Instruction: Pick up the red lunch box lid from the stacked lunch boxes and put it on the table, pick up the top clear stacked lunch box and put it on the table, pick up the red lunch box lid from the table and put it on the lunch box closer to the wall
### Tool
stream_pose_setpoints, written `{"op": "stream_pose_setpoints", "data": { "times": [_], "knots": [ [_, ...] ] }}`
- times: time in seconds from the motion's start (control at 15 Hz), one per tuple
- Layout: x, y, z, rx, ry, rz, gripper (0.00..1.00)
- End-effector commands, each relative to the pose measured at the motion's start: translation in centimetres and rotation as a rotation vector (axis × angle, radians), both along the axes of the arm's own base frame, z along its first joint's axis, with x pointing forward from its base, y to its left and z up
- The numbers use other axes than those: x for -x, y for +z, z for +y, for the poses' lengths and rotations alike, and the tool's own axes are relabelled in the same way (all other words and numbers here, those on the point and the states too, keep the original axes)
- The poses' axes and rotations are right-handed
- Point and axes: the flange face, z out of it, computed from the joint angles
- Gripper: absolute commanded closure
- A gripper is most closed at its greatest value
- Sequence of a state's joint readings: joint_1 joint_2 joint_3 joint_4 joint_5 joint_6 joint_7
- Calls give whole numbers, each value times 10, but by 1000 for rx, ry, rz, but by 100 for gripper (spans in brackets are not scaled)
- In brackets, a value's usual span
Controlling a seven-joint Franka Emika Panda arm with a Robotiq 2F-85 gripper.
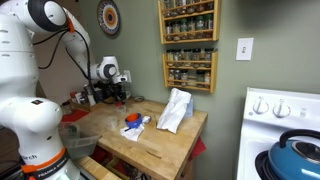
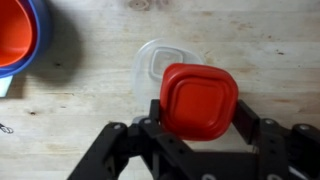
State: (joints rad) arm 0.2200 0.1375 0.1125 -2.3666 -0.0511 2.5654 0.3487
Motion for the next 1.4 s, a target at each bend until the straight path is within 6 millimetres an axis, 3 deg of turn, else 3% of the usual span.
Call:
{"op": "stream_pose_setpoints", "data": {
  "times": [0.0,0.6,1.33],
  "knots": [
    [12,0,-11,-10,13,5,53],
    [23,-4,-26,-4,-10,3,53],
    [25,-13,-30,-26,-21,-29,53]
  ]
}}
